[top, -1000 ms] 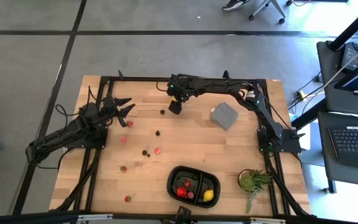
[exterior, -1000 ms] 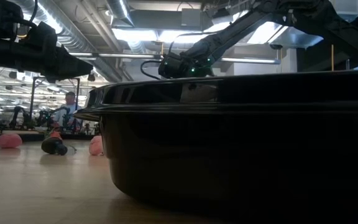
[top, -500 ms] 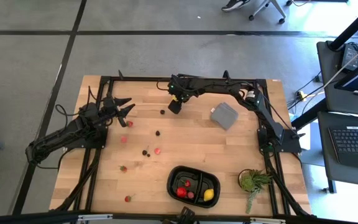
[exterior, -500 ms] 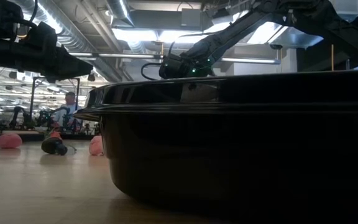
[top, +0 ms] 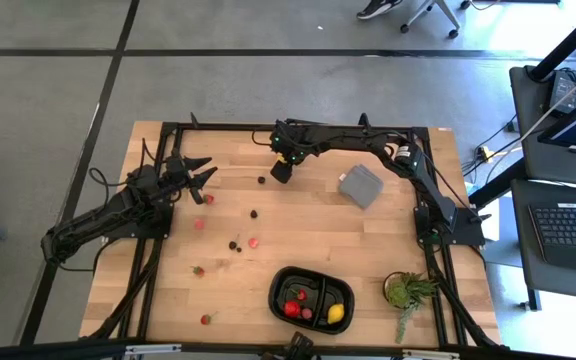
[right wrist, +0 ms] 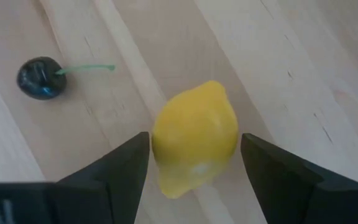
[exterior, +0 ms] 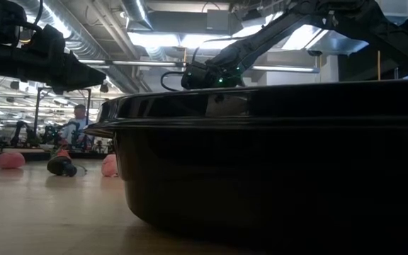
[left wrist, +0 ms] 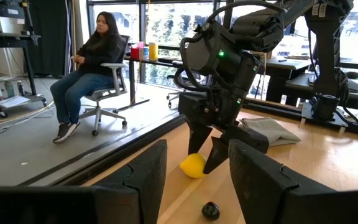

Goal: Pick and placing Produce into tupperware
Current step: Put the lemon into the black bin

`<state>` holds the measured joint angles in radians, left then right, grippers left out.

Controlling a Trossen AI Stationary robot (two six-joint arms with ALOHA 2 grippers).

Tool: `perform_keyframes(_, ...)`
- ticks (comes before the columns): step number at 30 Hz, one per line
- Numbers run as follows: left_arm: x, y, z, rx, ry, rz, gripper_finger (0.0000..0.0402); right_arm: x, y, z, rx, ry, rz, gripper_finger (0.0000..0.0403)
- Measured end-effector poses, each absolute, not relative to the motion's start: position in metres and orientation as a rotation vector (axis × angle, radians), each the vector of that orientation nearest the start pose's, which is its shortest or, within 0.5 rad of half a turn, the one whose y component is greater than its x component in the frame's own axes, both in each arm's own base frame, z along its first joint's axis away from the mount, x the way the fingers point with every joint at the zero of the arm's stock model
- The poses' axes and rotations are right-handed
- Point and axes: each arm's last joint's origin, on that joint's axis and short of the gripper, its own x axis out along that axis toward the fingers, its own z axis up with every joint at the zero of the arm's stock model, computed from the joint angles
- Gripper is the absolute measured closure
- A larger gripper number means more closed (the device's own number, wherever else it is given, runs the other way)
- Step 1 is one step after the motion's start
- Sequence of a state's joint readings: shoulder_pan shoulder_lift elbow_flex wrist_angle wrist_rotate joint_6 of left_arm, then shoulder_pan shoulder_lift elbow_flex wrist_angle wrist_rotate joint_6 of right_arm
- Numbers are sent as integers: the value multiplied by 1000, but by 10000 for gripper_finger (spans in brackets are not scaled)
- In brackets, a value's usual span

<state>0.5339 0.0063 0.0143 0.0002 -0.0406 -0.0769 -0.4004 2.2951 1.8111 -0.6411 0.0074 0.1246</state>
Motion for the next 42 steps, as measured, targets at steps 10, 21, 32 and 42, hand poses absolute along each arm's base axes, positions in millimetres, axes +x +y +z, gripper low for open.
perform_keyframes(10,83,50,168,-73,-30,574,237,443,-188,153,286,1100,-438,211)
perform_keyframes(21,83,50,168,-73,-30,574,237,440,-187,151,240,1146,-380,256)
perform_keyframes(32,83,50,168,-73,-30,574,237,440,-186,151,251,1151,-372,350)
perform_keyframes(42,83,50,169,-140,-58,572,237,439,-186,151,273,1149,-382,352)
